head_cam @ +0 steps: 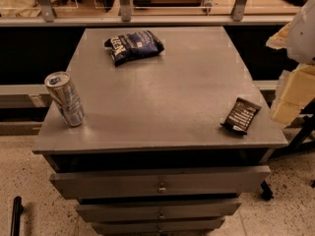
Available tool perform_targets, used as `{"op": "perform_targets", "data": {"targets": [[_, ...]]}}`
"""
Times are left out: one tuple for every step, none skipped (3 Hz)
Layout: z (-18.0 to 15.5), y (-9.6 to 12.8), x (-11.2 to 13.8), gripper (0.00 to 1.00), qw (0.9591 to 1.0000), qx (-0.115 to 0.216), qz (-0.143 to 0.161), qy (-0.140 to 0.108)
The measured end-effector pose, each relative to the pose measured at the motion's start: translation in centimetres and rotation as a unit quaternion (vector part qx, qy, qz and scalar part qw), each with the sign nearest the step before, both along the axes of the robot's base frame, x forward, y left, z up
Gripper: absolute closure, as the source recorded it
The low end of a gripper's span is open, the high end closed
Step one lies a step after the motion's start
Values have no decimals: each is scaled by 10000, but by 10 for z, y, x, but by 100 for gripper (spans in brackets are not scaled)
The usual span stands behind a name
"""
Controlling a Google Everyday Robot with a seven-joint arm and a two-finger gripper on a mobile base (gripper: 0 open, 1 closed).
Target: Pick redbull can
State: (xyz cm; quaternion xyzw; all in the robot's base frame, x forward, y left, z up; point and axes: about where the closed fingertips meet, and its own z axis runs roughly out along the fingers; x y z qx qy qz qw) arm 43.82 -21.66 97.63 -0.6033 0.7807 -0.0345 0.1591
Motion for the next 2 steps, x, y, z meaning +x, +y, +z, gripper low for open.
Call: {"op": "perform_targets", "data": {"targets": [[0, 0, 0, 0, 10000, 0, 0, -1], [18, 48, 20, 0, 9979, 298, 516, -244]]}}
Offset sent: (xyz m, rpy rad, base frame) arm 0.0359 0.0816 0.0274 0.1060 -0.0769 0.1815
